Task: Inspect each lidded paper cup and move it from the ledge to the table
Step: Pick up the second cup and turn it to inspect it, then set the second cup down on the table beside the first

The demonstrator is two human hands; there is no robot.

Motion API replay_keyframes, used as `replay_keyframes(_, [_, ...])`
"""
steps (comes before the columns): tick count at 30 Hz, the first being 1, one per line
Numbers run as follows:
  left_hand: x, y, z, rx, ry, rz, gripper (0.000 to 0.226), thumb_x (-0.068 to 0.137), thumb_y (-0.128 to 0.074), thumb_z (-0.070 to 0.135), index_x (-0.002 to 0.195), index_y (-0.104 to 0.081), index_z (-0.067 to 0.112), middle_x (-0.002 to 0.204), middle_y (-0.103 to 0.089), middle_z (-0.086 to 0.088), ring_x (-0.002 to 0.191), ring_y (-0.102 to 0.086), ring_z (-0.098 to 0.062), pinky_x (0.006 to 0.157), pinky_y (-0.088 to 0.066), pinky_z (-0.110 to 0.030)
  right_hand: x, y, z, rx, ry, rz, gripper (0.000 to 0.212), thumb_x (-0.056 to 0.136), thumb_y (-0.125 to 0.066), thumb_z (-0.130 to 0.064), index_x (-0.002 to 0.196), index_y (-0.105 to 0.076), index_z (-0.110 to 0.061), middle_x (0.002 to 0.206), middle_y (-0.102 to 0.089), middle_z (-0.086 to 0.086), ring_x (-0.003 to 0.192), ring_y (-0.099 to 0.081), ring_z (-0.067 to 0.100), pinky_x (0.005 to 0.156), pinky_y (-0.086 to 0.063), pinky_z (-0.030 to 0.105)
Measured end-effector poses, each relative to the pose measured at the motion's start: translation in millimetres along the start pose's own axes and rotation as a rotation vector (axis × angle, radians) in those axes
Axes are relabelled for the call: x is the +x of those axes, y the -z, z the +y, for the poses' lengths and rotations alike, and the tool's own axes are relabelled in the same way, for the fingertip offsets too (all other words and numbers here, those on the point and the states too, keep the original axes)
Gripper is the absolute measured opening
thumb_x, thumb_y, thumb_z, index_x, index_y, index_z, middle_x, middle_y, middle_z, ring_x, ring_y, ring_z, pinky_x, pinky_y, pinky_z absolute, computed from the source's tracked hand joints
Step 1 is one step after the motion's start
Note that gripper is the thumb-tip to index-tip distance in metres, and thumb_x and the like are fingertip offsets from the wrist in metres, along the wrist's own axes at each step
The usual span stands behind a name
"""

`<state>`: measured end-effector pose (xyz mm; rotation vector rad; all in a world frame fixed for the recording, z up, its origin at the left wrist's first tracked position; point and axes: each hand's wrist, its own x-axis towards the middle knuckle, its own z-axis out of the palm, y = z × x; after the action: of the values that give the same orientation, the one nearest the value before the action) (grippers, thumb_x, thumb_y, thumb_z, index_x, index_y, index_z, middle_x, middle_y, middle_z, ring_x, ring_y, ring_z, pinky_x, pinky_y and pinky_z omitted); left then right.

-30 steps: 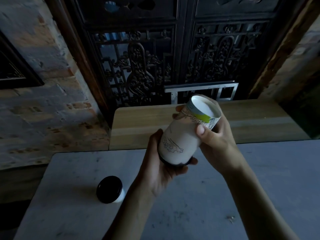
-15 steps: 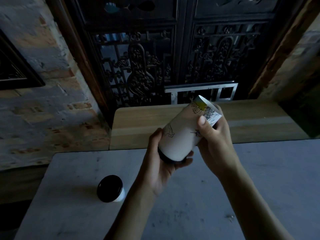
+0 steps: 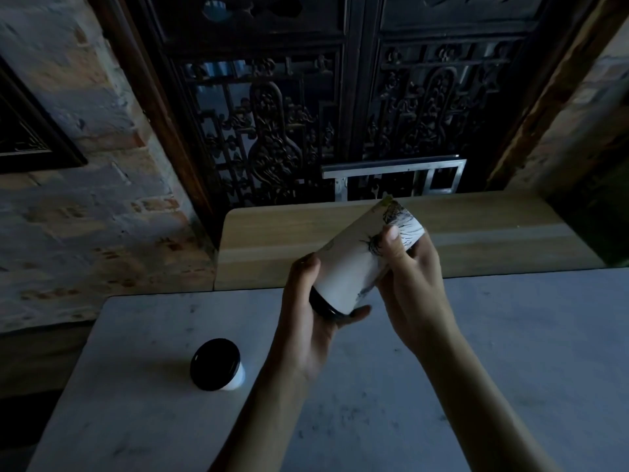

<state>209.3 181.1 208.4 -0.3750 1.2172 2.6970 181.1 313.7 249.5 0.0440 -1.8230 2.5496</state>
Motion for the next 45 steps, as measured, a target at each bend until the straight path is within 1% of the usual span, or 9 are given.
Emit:
replay_keyframes(4, [1,4,0,-0.047,0.013,0.113,0.052,0.092,-0.061,0.047,0.134,-0.065,0.015,0.129,-0.074,-0.015,0.104,-0.078,-0.024,0.07,-0.063,-0.039,-15,2,15,-0.427,0.199,0.105,0.077,0.09,-0.073,-0.035,0.154,-0.035,-0.015,0.135,-0.06,-0.019,0.124,-0.064,0.003,0.102,-0.059,0.032])
replay_keyframes(7, [2,6,-3,-0.028,-0.011,0.17,0.059,0.092,-0.063,0.048,0.141,-0.057,0.015,0.139,-0.066,-0.018,0.119,-0.07,-0.032,0.075,-0.063,-0.04,-22,4,29,-0.788,0.466,0.077,0.061,0.089,-0.079,-0.027,0.144,-0.056,-0.017,0.155,-0.044,0.009,0.145,-0.043,0.02,0.115,-0.043,0.023])
replay_keyframes(11, [1,7,-6,0.012,-0.077,0.102,0.073,0.09,-0.059,0.054,0.149,-0.048,0.013,0.148,-0.06,-0.017,0.13,-0.064,-0.036,0.091,-0.057,-0.05,-31,0,43,-1.002,0.484,-0.116,0.062,0.087,-0.072,-0.043,0.14,-0.065,-0.014,0.166,-0.033,0.009,0.157,-0.022,0.026,0.121,-0.022,0.032])
replay_keyframes(14, [-1,12,-12,0.045,-0.111,0.061,0.073,0.091,-0.055,0.058,0.15,-0.049,0.014,0.146,-0.062,-0.016,0.132,-0.063,-0.034,0.099,-0.056,-0.055,-32,2,49,-0.948,0.369,-0.104,0.062,0.088,-0.075,-0.041,0.144,-0.062,-0.017,0.168,-0.022,-0.001,0.16,-0.014,0.023,0.121,-0.014,0.025])
replay_keyframes(17, [-3,25,-21,0.048,-0.118,0.054,0.063,0.095,-0.05,0.057,0.144,-0.057,0.019,0.141,-0.068,-0.011,0.129,-0.066,-0.028,0.086,-0.063,-0.041,-30,7,51,-0.773,0.188,-0.081,0.061,0.089,-0.055,-0.058,0.144,-0.057,-0.031,0.17,-0.028,-0.003,0.161,-0.021,0.021,0.124,-0.029,0.038])
replay_keyframes(23, [-6,61,-45,0.098,-0.099,0.151,0.042,0.104,-0.054,0.04,0.141,-0.062,0.024,0.14,-0.069,-0.002,0.13,-0.065,-0.023,0.101,-0.054,-0.046,-31,21,79,-0.556,-0.025,-0.076,0.048,0.098,-0.049,-0.052,0.131,-0.066,-0.021,0.122,-0.076,-0.002,0.114,-0.073,0.009,0.096,-0.061,0.048])
replay_keyframes(28, [-11,102,-70,0.162,-0.012,0.265,0.033,0.11,-0.046,0.029,0.134,-0.068,0.026,0.135,-0.073,0.002,0.13,-0.065,-0.019,0.101,-0.056,-0.052,-41,30,134,-0.478,-0.21,-0.09,0.049,0.1,-0.048,-0.045,0.129,-0.067,-0.011,0.118,-0.075,0.002,0.115,-0.072,0.012,0.101,-0.061,0.041])
replay_keyframes(34, [-14,143,-101,0.36,0.065,0.367,0.025,0.107,-0.055,0.026,0.124,-0.071,0.036,0.141,-0.066,0.001,0.135,-0.058,-0.016,0.109,-0.052,-0.053,-55,38,188,-0.267,-0.442,-0.028,0.026,0.109,-0.049,-0.027,0.107,-0.072,-0.015,0.109,-0.076,0.006,0.111,-0.073,0.013,0.077,-0.063,0.024])
replay_keyframes(45, [-3,170,-117,0.257,0.176,0.537,0.016,0.106,-0.055,0.016,0.113,-0.067,0.023,0.134,-0.062,-0.009,0.128,-0.057,-0.026,0.082,-0.059,-0.037,-56,33,230,-0.337,-0.53,-0.022,0.025,0.109,-0.05,-0.029,0.101,-0.07,-0.017,0.102,-0.072,0.009,0.102,-0.072,0.019,0.069,-0.061,0.022])
